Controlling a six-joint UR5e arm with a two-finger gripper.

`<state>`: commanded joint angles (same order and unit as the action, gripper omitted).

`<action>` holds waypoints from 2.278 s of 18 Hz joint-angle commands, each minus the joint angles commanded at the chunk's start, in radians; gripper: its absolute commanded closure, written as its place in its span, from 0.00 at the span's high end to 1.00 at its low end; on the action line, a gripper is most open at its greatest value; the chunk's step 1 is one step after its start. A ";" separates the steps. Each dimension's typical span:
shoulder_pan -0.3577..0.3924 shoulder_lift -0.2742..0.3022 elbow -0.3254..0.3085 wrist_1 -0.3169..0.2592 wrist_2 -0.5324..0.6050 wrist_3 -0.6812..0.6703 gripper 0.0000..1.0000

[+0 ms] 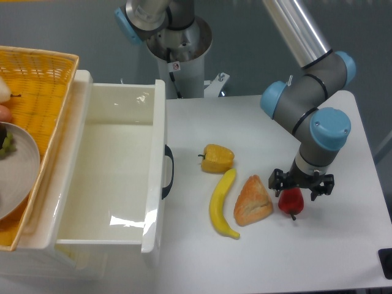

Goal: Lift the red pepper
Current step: 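Lower the gripper around the red pepper and close on it, then lift the grasped red pepper up off the table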

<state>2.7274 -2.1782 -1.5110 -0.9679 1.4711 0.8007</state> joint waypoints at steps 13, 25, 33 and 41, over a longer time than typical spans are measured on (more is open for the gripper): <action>-0.005 -0.031 0.015 0.002 0.000 0.002 1.00; -0.005 -0.037 0.040 -0.002 0.000 0.005 0.53; -0.003 -0.006 0.055 -0.005 0.000 0.026 0.40; -0.005 0.063 0.025 -0.021 0.000 0.319 0.41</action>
<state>2.7228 -2.1154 -1.4864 -0.9893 1.4711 1.1198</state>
